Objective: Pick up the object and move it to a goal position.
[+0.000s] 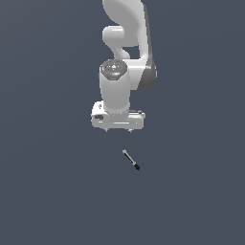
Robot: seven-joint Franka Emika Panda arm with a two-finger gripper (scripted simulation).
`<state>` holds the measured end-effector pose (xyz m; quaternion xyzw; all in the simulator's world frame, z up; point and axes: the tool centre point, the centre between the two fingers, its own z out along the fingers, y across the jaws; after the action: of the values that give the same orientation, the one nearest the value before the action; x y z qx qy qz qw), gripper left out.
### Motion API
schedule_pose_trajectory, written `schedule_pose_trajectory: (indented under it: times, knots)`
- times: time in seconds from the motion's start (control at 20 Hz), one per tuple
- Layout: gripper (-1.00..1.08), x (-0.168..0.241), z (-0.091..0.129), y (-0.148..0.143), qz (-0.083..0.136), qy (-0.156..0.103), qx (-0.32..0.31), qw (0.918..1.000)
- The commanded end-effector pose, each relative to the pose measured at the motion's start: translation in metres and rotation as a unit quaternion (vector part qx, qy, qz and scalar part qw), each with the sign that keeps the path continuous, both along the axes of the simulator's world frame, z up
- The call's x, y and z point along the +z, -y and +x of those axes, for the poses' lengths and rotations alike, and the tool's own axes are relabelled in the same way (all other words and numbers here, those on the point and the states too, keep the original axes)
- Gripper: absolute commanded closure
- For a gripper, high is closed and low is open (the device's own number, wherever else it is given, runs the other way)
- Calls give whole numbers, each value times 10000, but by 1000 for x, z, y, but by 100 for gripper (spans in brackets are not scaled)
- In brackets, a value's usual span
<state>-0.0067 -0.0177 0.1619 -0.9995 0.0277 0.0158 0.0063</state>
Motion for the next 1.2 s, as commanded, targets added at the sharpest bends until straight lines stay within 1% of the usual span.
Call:
schedule_pose_trajectory:
  times: [0.0, 0.15, 0.45, 0.85, 1.15]
  knots:
    - [-92, 0, 0, 0, 0, 0, 0, 10000]
    - [-92, 0, 0, -4, -2, -2, 71, 10000]
    - [-92, 0, 1, -23, -14, -12, 433, 9991]
    - [-92, 0, 1, -23, -13, -12, 427, 9991]
    - [-92, -7, 8, -25, -23, 0, 676, 9977]
